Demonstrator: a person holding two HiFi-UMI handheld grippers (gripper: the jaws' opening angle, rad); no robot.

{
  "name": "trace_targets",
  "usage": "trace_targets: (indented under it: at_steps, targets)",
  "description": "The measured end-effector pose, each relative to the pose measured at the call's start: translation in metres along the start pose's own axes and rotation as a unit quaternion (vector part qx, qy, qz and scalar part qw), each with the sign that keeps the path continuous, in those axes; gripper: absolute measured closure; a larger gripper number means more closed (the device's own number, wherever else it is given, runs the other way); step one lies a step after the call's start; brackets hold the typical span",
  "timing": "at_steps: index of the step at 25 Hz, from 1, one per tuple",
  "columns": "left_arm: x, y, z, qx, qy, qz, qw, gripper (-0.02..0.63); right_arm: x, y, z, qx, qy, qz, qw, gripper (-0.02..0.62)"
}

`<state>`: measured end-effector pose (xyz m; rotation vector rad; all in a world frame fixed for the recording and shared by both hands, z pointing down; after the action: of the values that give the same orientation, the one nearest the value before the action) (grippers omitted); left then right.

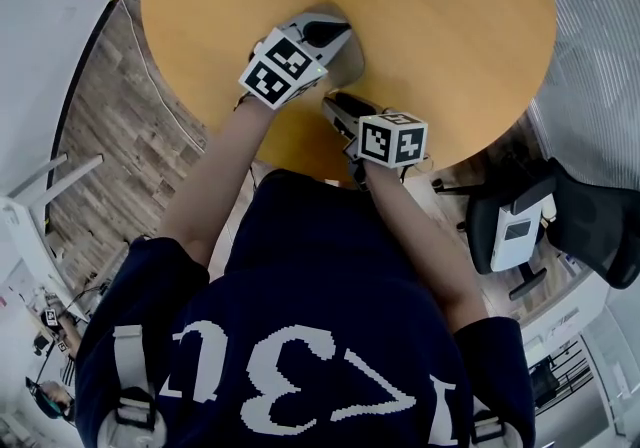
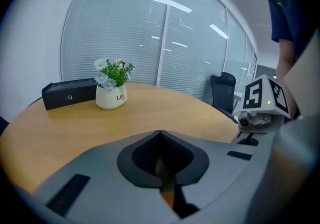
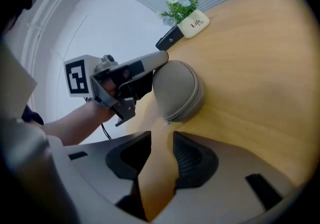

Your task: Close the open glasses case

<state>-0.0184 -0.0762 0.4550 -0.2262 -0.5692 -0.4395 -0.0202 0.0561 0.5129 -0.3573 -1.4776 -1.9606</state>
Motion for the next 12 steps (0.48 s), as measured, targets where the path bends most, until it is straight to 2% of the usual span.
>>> trace_targets:
  at_steps: [4, 6, 12]
  targets:
    - [-0.001, 0.002, 0.000, 0.000, 0.020, -0.001, 0.9998, 0.592, 0.008, -0.001, -0.007, 0.107, 0.032, -0.025, 0.993, 0.457]
    - [-0.002, 0.002, 0.001, 0.004, 0.023, 0.000, 0.9997, 0.592, 0.008, 0.002, -0.010, 0.143, 0.048, -0.028, 0.988, 0.553]
    - [0.000, 0.004, 0.001, 0.022, 0.026, -0.010, 0.9994, 0.592, -0.002, 0.003, -0.009, 0.129, 0.061, -0.037, 0.989, 0.572]
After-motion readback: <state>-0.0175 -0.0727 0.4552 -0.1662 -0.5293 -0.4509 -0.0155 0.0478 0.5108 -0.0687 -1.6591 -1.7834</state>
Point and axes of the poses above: the fingertips, and each gripper's own axes: x forward along the fingers, y to its right, z out of its underside, the point moved 2 cm from there along -x, backward along the fingers, and after that the axes turned 1 degree about x, right-handed, at the moved point
